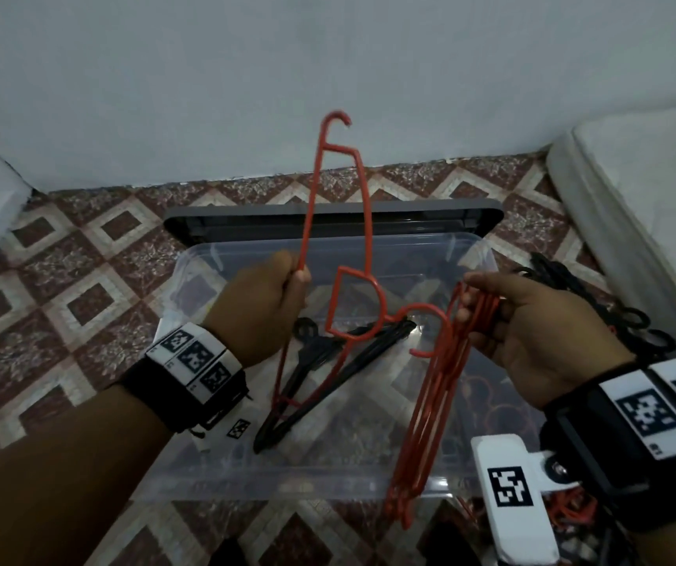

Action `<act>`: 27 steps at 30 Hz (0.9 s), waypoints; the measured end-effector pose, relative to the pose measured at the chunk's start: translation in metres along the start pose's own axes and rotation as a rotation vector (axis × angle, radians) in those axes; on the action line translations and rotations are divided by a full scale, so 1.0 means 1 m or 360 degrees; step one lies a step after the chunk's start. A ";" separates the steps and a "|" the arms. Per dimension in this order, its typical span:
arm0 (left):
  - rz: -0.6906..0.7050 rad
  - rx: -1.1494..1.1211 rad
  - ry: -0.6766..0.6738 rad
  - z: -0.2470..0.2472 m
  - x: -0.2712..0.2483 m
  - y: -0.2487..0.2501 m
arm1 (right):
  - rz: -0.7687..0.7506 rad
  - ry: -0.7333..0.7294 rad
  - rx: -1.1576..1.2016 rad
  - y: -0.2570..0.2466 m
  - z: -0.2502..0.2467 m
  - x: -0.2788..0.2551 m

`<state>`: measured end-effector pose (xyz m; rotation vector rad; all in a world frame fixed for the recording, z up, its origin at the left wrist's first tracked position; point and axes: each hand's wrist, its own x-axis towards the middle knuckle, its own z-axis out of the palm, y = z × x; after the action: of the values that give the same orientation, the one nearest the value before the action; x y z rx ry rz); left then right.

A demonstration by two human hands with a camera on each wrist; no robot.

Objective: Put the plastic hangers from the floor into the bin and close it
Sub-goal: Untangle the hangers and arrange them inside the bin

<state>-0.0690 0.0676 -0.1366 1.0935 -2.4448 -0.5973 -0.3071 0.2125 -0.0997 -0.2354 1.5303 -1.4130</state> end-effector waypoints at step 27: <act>-0.0790 -0.1276 -0.1293 0.097 -0.006 0.038 | -0.0104 -0.0313 0.0119 0.011 0.024 -0.011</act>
<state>-0.1374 0.1165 -0.1985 1.2049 -2.0260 -2.2968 -0.2787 0.2080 -0.0985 -0.3704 1.3173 -1.4500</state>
